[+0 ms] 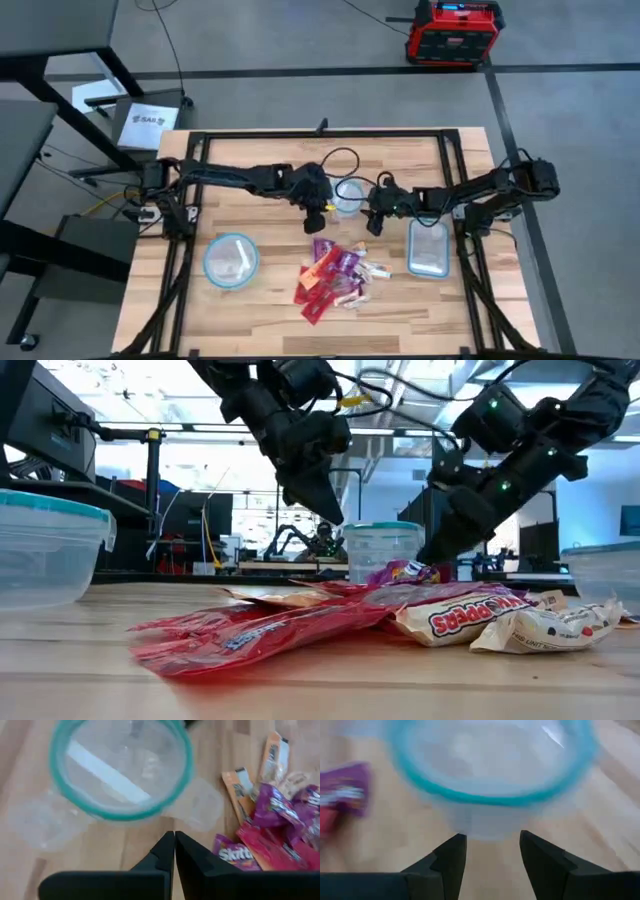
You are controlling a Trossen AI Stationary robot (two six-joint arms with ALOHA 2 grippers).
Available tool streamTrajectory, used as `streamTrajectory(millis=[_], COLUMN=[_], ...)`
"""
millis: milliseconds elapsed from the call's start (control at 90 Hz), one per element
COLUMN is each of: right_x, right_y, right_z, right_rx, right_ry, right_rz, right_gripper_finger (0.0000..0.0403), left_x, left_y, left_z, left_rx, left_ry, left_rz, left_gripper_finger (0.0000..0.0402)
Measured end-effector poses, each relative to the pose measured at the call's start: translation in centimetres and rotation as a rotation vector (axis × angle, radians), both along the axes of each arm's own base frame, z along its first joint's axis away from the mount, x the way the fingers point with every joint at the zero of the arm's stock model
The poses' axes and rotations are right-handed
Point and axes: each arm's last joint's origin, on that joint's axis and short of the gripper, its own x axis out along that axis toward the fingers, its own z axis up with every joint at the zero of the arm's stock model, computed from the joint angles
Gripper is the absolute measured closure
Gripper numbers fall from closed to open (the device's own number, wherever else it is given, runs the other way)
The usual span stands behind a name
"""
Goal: Sort candy
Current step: Open the small circular transparent bin
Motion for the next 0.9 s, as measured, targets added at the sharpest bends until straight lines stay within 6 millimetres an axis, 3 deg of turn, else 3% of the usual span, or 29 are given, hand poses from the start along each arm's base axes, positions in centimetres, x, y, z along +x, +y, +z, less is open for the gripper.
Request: streamTrajectory(millis=[389,511,678,800,900], right_x=[0.4,0.3,0.2,-0.9,-2.0], right_y=[3.5,3.5,3.9,3.5,3.1], right_z=[0.4,0.2,0.1,-0.6,-0.8], right_rx=[0.044,0.116,0.159,0.177,0.199], right_ry=[-0.064,-0.058,-0.069,-0.196,-0.335], right_rz=[0.126,0.074,0.085,0.077,0.058], right_gripper_finger=[0.0233,0.0233,0.0233,0.0233,0.0233], left_x=[-0.3,-0.7,-0.7,0.0,1.3], left_y=[1.8,1.4,-0.4,-0.6,0.1], left_z=[0.0,0.3,3.2,4.3,3.5], left_rx=[0.032,0.01,0.02,0.052,0.018], left_ry=[0.01,0.021,-0.08,-0.196,-0.276], left_rz=[0.071,0.075,0.028,-0.024,-0.067], left_gripper_finger=[0.0402,0.0402,0.0402,0.0402,0.0402])
